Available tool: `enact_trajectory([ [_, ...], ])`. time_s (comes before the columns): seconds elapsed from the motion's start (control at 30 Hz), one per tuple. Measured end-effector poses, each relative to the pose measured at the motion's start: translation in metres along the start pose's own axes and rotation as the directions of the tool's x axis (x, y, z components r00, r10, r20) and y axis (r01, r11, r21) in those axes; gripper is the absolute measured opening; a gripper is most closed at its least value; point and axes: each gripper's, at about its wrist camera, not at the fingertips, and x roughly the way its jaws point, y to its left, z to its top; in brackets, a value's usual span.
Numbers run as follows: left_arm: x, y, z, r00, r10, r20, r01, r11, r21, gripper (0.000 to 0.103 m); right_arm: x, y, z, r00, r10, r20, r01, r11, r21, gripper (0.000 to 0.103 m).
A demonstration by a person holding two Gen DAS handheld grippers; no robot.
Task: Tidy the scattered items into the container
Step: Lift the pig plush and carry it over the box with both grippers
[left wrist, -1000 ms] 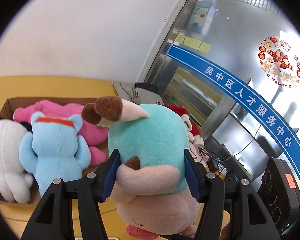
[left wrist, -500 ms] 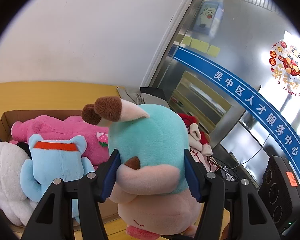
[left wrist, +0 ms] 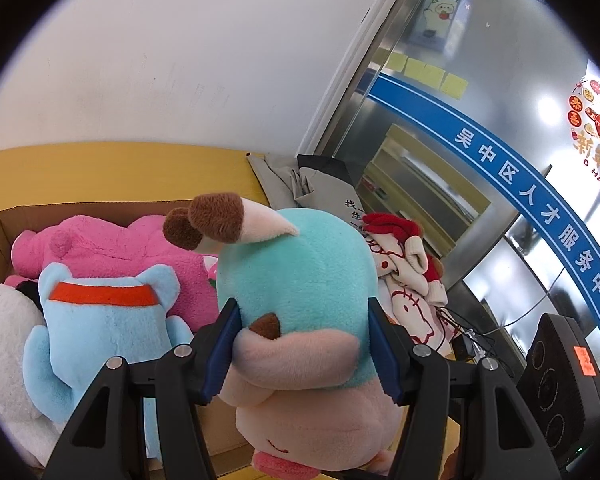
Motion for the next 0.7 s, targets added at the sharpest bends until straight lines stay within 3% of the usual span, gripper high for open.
enact_trajectory([
  [0.7,0.058,0.042,-0.012,0.995,0.020,-0.098,-0.026,0.998,-0.054,0.060,0.063,-0.027,-0.022,0.996,0.044,-0.079,-0.040,0.998,0.040,0.073],
])
